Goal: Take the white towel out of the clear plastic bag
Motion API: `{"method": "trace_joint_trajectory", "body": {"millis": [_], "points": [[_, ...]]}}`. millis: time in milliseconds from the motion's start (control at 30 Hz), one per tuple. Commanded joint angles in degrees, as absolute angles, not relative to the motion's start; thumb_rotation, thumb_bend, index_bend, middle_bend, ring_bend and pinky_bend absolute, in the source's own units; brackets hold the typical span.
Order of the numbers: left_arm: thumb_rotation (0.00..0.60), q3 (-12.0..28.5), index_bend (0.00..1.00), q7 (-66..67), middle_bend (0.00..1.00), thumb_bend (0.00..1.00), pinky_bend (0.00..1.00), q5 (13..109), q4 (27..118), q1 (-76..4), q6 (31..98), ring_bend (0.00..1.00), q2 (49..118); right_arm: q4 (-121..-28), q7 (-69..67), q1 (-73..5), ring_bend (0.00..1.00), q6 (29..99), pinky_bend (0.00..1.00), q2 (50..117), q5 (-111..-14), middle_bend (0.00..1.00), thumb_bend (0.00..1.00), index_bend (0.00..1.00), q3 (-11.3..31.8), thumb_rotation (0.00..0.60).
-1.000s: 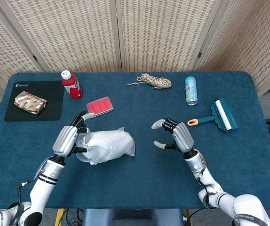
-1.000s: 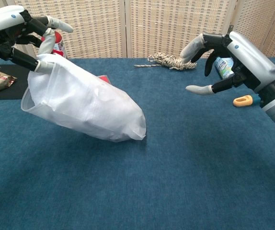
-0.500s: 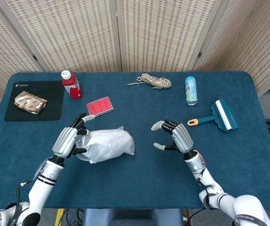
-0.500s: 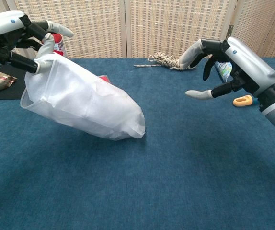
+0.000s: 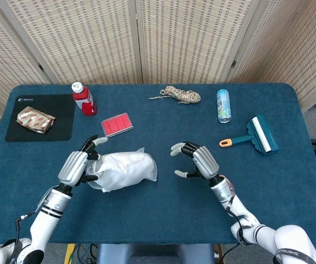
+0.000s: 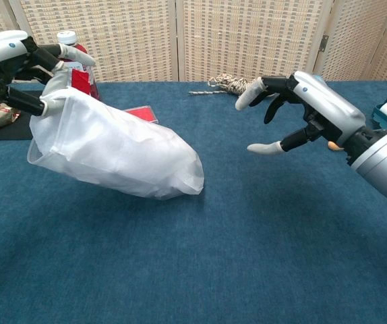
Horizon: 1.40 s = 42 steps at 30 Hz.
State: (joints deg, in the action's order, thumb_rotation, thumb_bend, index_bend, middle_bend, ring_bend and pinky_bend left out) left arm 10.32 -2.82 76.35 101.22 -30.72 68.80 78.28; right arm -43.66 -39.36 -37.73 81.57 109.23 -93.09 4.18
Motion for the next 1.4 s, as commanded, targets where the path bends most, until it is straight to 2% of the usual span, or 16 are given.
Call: {"method": "trace_joint_trajectory", "body": {"millis": [33,67,133,300,333,400,600,933,1400], "points": [[0.6,10.06,0.8,-2.92,0.16,0.65,0.31,76.34,100.88,-30.6,68.61,0.05,78.42,-44.27,-37.57,-38.18,0.28,82.57,0.45,109.55,-93.9,0.35,0.0,0.4,4.26,0.6],[0.6,10.0,0.8,-2.96,0.16,0.65,0.31,76.35,100.77,-30.55,68.58,0.05,78.46,-44.32,-36.79,-38.26,0.3,83.21,0.46,109.71,-94.16,0.38,0.0,0.4,4.38,0.6],[0.6,9.92,0.8,-3.12,0.16,0.65,0.31,76.34,100.55,-30.45,68.55,0.05,78.58,-44.46,-34.96,-38.43,0.41,84.73,0.54,110.01,-94.91,0.49,0.0,0.41,4.55,0.6],[0.6,9.88,0.8,-3.43,0.16,0.65,0.31,76.38,100.19,-30.22,68.66,0.05,78.8,-46.82,-31.17,-38.78,0.88,85.19,0.92,109.26,-95.92,0.94,0.0,0.47,4.25,0.6],[0.6,9.88,0.8,-3.5,0.16,0.65,0.32,76.38,100.14,-30.18,68.65,0.05,78.84,-47.83,-30.19,-38.86,0.95,84.69,0.97,108.86,-95.96,0.98,0.0,0.49,4.12,0.6],[0.6,9.83,0.8,-3.54,0.16,0.65,0.32,76.4,100.05,-30.14,68.61,0.05,78.92,-49.69,-28.83,-38.95,1.0,83.52,1.0,108.14,-95.88,1.0,0.0,0.52,3.83,0.6],[0.6,9.72,0.8,-3.61,0.16,0.65,0.32,76.41,99.62,-30.12,68.31,0.05,79.34,-56.52,-23.4,-39.13,1.0,78.57,1.0,105.67,-94.56,1.0,0.0,0.61,3.29,0.6],[0.6,9.71,0.8,-3.77,0.16,0.65,0.32,76.52,99.16,-30.05,68.17,0.05,80.05,-66.76,-14.62,-39.64,1.0,70.13,1.0,101.97,-91.28,1.0,0.0,0.63,3.17,0.6],[0.6,9.63,0.8,-4.37,0.16,0.65,0.32,76.63,98.43,-29.9,67.93,0.05,80.69,-66.26,-12.32,-40.26,1.0,65.27,1.0,103.66,-89.06,1.0,0.03,0.65,3.97,0.6]]}}
